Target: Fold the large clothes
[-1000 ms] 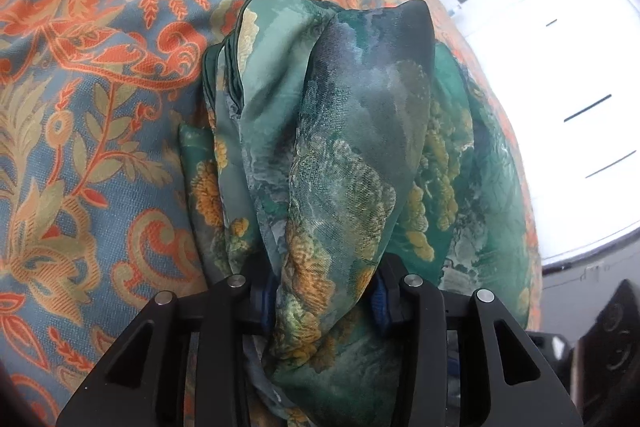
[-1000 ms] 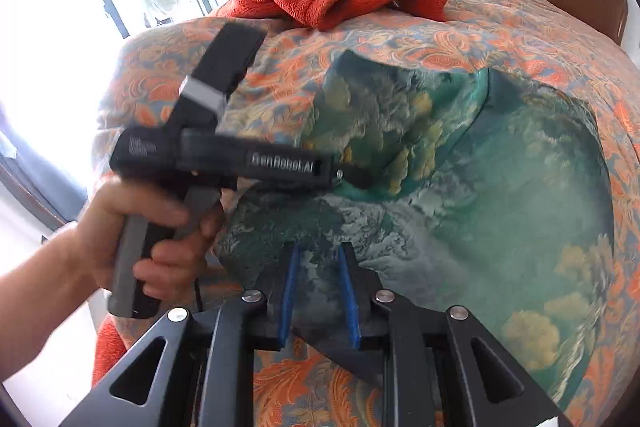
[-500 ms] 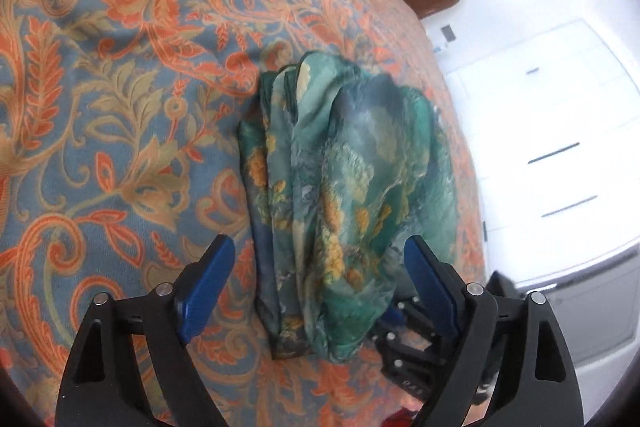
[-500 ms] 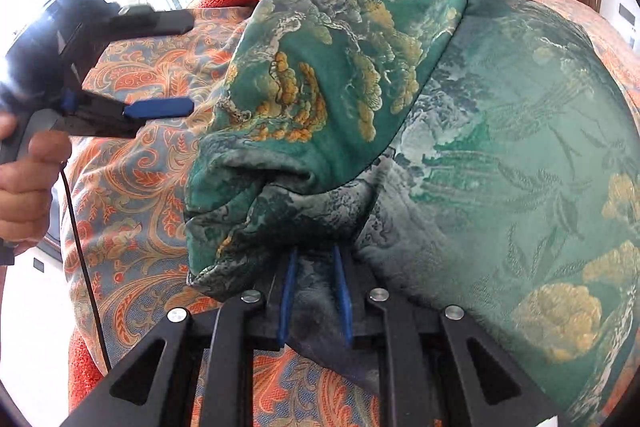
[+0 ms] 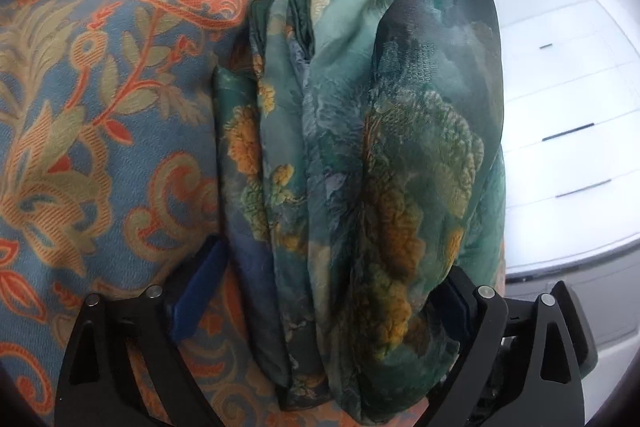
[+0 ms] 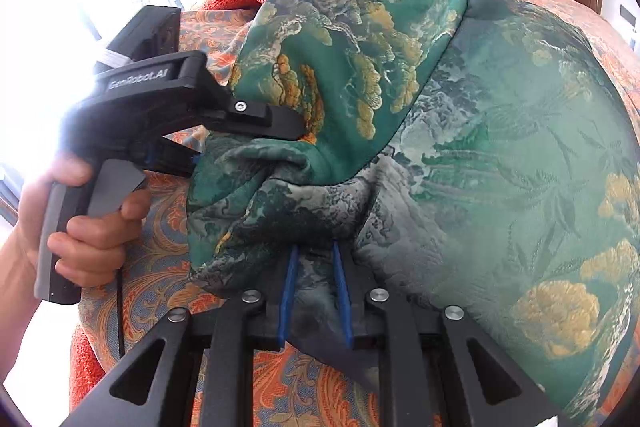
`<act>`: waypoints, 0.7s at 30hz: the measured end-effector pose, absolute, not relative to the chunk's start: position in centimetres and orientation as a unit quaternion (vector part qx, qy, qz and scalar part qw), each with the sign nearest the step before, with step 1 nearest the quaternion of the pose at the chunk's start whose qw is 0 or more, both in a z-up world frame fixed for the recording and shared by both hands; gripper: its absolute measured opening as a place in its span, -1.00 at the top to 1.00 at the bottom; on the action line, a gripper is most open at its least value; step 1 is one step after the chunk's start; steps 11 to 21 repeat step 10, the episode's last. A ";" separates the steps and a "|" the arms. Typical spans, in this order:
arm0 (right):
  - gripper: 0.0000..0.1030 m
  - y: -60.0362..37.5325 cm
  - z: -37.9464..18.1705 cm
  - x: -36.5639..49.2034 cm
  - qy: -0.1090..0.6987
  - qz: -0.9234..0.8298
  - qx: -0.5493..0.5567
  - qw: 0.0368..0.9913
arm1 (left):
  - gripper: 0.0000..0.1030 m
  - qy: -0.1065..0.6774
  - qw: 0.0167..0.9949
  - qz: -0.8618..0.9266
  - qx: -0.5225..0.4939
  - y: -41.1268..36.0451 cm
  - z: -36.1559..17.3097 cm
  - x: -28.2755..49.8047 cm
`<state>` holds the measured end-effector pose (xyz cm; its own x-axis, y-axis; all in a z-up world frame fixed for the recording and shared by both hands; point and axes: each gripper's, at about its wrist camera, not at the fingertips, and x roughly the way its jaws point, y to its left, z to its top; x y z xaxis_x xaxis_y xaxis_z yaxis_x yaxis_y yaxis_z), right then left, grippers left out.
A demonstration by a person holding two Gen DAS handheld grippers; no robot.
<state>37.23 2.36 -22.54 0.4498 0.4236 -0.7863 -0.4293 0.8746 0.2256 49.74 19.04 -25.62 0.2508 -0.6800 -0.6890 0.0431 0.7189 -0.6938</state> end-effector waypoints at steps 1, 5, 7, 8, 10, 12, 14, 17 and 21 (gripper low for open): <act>0.66 2.3 -22.6 37.1 0.458 0.251 -0.003 0.853 | -0.73 0.560 0.736 -0.253 -0.284 18.5 -25.5 50.4; 0.66 1.6 -23.1 36.9 0.452 0.253 0.003 0.855 | -0.75 0.555 0.736 -0.267 -0.281 16.4 -25.1 52.7; 0.66 1.2 -23.2 36.8 0.450 0.252 0.011 0.856 | -0.90 0.558 0.736 -0.267 -0.276 15.3 -25.6 53.7; 0.66 1.0 -23.3 36.8 0.450 0.252 0.015 0.857 | -0.96 0.564 0.737 -0.261 -0.266 14.8 -26.0 54.2; 0.66 0.8 -23.6 36.7 0.450 0.253 0.017 0.856 | -0.95 0.569 0.738 -0.254 -0.259 14.2 -26.3 55.0; 0.66 0.8 -23.6 36.7 0.450 0.253 0.017 0.856 | -0.95 0.569 0.738 -0.254 -0.259 14.2 -26.3 55.0; 0.66 0.8 -23.6 36.7 0.450 0.253 0.017 0.856 | -0.95 0.569 0.738 -0.254 -0.259 14.2 -26.3 55.0; 0.66 0.8 -23.6 36.7 0.450 0.253 0.017 0.856 | -0.95 0.569 0.738 -0.254 -0.259 14.2 -26.3 55.0; 0.66 0.8 -23.6 36.7 0.450 0.253 0.017 0.856 | -0.95 0.569 0.738 -0.254 -0.259 14.2 -26.3 55.0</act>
